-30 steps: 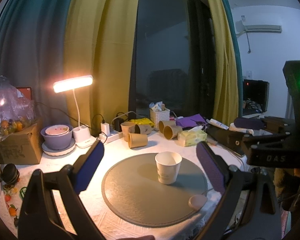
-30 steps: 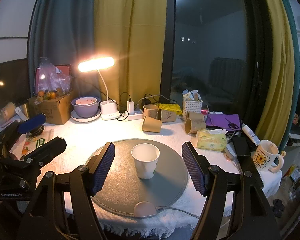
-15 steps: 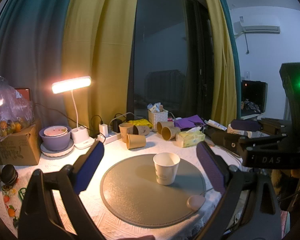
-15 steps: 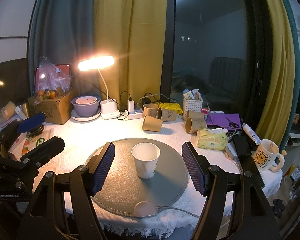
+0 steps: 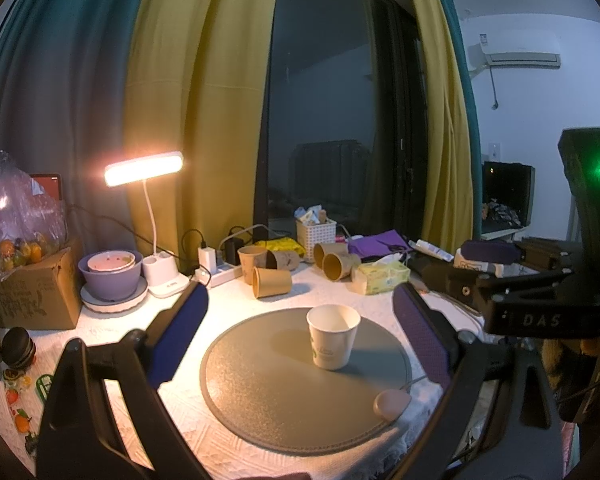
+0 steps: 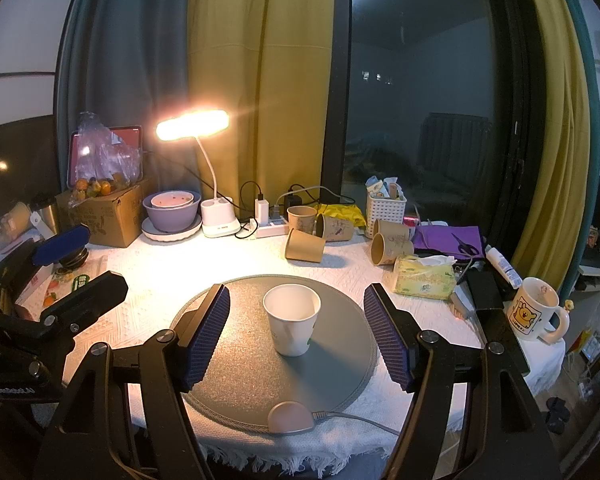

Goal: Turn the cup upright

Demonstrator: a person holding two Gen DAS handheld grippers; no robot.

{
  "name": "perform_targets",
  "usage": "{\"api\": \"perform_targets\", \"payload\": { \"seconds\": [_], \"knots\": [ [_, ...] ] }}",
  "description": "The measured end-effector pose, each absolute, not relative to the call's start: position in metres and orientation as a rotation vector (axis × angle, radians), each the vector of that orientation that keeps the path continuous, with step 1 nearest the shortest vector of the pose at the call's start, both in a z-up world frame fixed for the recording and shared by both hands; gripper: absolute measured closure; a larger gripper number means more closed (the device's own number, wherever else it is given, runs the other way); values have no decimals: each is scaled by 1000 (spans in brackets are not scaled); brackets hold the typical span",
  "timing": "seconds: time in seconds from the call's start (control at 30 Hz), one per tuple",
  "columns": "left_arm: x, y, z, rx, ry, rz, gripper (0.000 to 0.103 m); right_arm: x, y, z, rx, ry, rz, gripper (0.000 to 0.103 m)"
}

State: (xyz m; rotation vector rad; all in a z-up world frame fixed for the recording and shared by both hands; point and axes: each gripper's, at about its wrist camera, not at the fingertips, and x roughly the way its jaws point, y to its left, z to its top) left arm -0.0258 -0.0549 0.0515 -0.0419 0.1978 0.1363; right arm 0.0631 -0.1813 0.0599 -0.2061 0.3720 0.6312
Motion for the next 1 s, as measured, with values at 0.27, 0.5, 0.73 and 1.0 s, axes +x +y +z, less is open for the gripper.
{"api": "perform_targets", "payload": {
  "seconds": [0.27,0.5,0.73,1.0],
  "knots": [
    [-26,-56,50,-46,201,134,9,64,-182,60,-207,374,632,30],
    [-26,-56,50,-52,212,130,9,65,-182,60,-207,374,632,30],
    [-25,-55,49,-52,211,130,9,65,-182,60,-207,375,633,30],
    [-29,-58,48,-46,191,111,9,64,-182,58,-208,375,633,30]
  ]
}}
